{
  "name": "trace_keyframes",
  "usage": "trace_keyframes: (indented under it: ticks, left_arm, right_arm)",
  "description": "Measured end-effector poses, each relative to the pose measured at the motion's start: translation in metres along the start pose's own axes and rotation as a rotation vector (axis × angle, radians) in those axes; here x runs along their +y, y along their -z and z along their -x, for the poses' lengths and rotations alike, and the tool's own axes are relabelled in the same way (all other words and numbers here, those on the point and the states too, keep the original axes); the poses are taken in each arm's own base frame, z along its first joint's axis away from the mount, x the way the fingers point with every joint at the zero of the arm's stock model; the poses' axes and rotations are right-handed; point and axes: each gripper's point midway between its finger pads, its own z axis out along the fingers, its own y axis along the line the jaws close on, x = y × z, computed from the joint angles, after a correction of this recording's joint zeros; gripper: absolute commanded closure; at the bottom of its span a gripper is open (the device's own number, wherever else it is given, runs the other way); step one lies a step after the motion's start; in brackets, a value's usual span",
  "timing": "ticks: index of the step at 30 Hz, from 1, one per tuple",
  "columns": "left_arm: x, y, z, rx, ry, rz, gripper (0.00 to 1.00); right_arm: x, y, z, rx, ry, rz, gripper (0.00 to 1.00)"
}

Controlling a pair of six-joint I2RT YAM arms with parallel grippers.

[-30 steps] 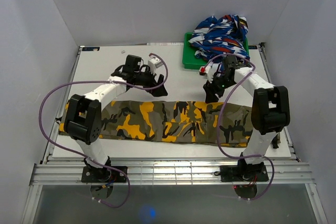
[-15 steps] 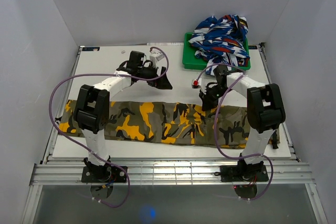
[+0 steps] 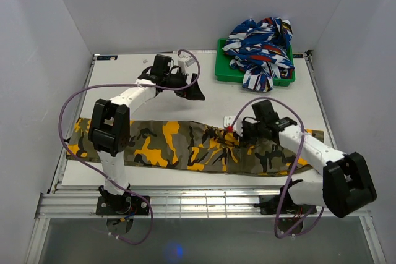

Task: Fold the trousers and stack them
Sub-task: Fold the trousers

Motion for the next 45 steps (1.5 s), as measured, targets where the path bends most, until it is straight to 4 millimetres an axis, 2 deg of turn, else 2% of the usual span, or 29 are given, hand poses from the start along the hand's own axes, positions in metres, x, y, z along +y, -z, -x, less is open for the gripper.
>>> trace_keyframes:
  ticks: [3, 5, 10, 14, 16, 19, 23, 28, 41, 44, 45]
  left_arm:
    - [-0.012, -0.007, -0.008, 0.025, 0.008, -0.028, 0.06]
    - [-0.023, -0.017, -0.020, 0.052, 0.016, -0.051, 0.09]
    - [-0.058, -0.044, -0.073, 0.177, 0.051, -0.111, 0.13]
    - [-0.082, -0.061, -0.096, 0.239, 0.041, -0.142, 0.15]
    - [-0.090, -0.067, -0.101, 0.253, 0.034, -0.139, 0.21]
    - [-0.090, -0.074, -0.106, 0.263, 0.034, -0.114, 0.26]
    - [-0.077, -0.085, -0.119, 0.301, 0.074, -0.064, 0.26]
    - [-0.069, -0.084, -0.136, 0.340, 0.124, -0.013, 0.26]
    - [-0.098, -0.089, -0.141, 0.322, 0.291, -0.130, 0.26]
    - [-0.098, -0.096, -0.140, 0.312, 0.335, -0.149, 0.26]
    - [-0.098, -0.099, -0.140, 0.309, 0.355, -0.158, 0.27]
  right_arm:
    - [0.034, -0.014, -0.013, 0.029, 0.109, 0.004, 0.92]
    - [0.045, -0.023, -0.025, 0.060, 0.183, -0.017, 0.92]
    - [0.038, -0.031, -0.031, 0.091, 0.352, -0.159, 0.92]
    - [0.033, -0.035, -0.034, 0.121, 0.429, -0.235, 0.92]
    - [0.031, -0.036, -0.035, 0.128, 0.468, -0.271, 0.92]
    - [0.032, -0.036, -0.035, 0.136, 0.517, -0.311, 0.92]
    - [0.036, -0.036, -0.034, 0.144, 0.589, -0.358, 0.92]
    - [0.045, -0.034, -0.034, 0.143, 0.679, -0.393, 0.92]
    - [0.050, -0.033, -0.033, 0.176, 0.808, -0.406, 0.92]
    - [0.050, -0.033, -0.033, 0.184, 0.820, -0.412, 0.90]
    - [0.050, -0.033, -0.033, 0.188, 0.824, -0.413, 0.86]
